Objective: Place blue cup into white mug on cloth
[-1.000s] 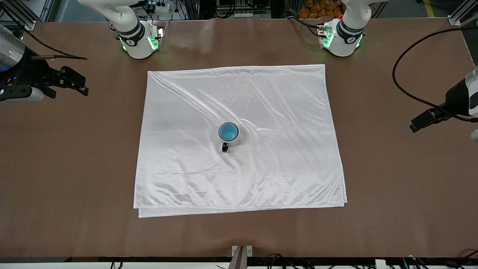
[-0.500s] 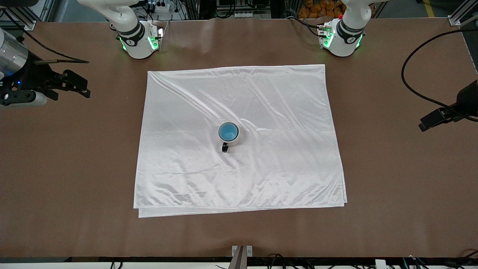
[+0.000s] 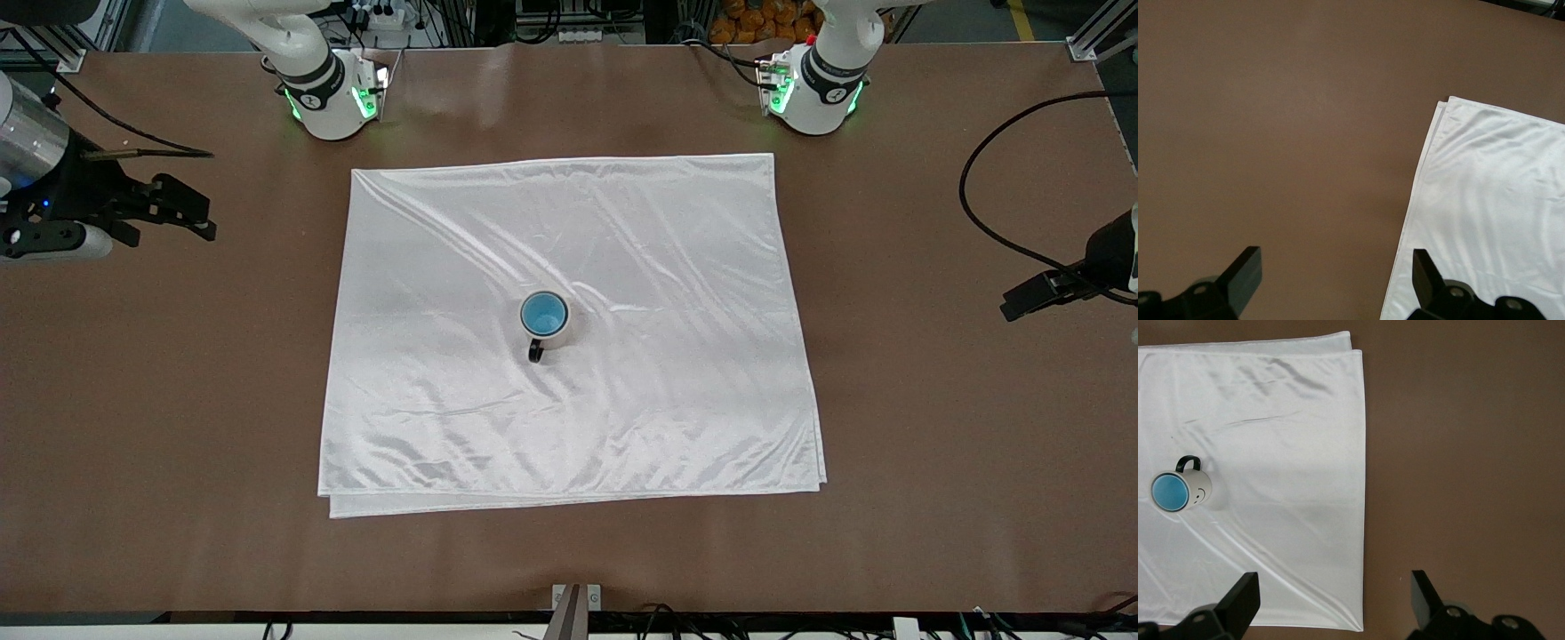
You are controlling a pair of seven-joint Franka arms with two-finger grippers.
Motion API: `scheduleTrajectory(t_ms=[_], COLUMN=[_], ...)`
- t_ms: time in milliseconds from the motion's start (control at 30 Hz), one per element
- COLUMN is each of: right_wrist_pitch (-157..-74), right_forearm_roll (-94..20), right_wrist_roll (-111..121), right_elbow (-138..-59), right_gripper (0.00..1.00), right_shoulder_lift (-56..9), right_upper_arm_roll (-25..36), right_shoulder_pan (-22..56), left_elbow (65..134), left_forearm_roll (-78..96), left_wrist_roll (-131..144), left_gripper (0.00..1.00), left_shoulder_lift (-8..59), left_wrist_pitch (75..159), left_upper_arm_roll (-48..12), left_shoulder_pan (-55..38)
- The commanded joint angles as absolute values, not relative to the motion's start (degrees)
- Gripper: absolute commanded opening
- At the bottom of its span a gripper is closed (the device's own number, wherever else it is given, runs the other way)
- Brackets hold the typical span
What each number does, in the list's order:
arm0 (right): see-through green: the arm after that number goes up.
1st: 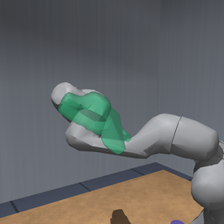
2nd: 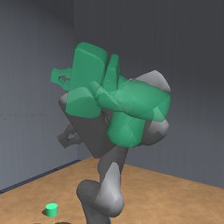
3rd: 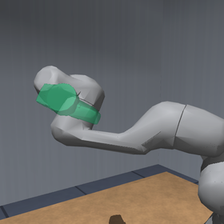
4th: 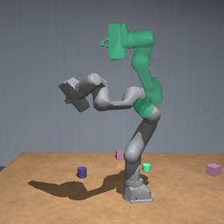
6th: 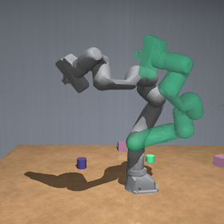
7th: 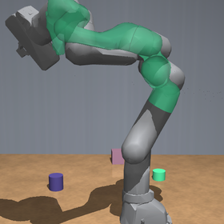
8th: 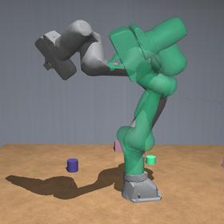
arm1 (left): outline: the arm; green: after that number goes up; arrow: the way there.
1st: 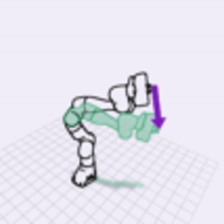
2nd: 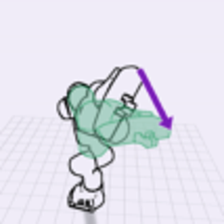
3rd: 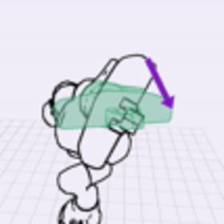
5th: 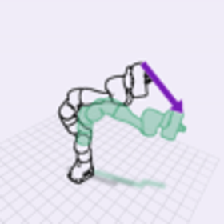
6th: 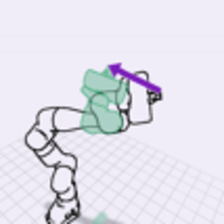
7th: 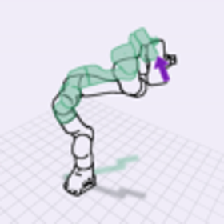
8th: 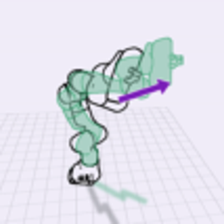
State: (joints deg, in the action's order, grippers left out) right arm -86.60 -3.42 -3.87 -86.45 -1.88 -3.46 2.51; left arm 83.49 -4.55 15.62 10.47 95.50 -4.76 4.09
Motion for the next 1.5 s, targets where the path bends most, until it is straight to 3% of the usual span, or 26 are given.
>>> scheduleTrajectory(t_ms=[0, 1300, 1467], right_wrist_pitch=[-86.31, -85.52, -85.52], right_forearm_roll=[-2.46, -2.64, -2.64], right_wrist_roll=[-3.43, -3.34, -3.34], right_elbow=[-84.99, -85.34, -85.34], right_gripper=[1.0, 1.0, 1.0], right_shoulder_lift=[-2.46, -2.64, -2.64], right_upper_arm_roll=[-4.04, -4.04, -4.04], right_shoulder_pan=[1.76, 1.58, 1.58], left_elbow=[86.83, 90.35, 90.0], left_forearm_roll=[-2.47, -2.28, -2.72], left_wrist_roll=[14.24, 10.29, 7.91], left_gripper=[1.0, 1.0, 1.0], left_shoulder_lift=[9.23, 1.76, 1.41], left_wrist_pitch=[98.25, 96.94, 96.94], left_upper_arm_roll=[-3.25, -4.66, -9.04], left_shoulder_pan=[3.43, 3.78, 7.29])
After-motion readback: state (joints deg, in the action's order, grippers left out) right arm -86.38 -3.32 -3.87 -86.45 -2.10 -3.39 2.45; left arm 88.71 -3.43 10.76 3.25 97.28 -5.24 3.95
